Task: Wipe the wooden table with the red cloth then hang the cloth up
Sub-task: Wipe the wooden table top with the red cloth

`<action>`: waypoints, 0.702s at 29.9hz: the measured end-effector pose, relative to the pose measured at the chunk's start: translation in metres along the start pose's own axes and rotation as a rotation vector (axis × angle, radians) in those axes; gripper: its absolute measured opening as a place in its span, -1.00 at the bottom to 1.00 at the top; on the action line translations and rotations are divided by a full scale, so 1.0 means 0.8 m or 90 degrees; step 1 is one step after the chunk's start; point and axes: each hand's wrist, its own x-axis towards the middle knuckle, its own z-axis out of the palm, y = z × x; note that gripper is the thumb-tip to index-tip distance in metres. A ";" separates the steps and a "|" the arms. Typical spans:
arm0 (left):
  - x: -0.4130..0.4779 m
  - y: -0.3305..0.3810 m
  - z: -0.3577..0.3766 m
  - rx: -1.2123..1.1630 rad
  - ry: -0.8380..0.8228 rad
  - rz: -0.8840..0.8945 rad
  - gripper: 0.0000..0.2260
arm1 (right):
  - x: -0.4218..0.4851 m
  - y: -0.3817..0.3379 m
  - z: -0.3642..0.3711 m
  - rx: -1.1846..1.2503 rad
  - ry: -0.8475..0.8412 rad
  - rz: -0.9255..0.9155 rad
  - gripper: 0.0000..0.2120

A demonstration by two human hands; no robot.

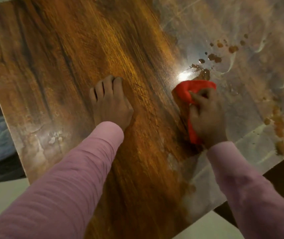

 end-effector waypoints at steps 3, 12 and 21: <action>-0.015 0.004 -0.008 -0.004 -0.016 0.051 -0.56 | -0.020 -0.029 0.006 -0.020 -0.020 -0.030 -0.61; -0.119 0.014 -0.026 -0.146 0.017 -0.051 -0.54 | -0.149 -0.063 0.004 0.032 -0.127 -0.241 -0.62; -0.133 0.012 -0.007 -0.064 -0.021 -0.011 -0.59 | -0.108 -0.015 -0.002 -0.020 -0.003 -0.025 -0.63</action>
